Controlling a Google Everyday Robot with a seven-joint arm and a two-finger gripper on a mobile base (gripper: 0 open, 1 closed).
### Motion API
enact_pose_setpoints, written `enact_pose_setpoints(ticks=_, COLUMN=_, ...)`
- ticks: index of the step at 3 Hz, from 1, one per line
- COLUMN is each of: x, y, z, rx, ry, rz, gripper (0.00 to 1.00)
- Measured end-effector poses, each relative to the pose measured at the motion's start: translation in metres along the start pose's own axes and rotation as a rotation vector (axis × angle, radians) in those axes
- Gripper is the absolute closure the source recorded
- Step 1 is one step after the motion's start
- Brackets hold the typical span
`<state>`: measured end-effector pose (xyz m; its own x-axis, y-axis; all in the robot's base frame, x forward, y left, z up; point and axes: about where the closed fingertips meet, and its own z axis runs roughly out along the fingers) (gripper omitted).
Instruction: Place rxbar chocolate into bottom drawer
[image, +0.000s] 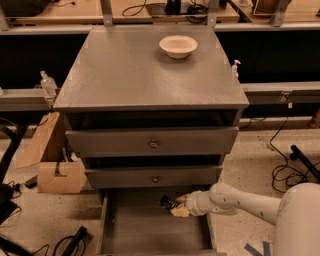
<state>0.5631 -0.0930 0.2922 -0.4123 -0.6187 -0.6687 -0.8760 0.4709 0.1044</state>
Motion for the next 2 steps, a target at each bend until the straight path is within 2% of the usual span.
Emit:
enact_pose_setpoints(ticks=1, x=-0.0002, y=0.0021, z=0.0023, rx=-0.005, ry=0.000, rz=0.000, gripper=0.09)
enact_pose_setpoints(ticks=2, x=-0.0003, y=0.0031, z=0.0033, rx=-0.007, ry=0.000, rz=0.000, gripper=0.00)
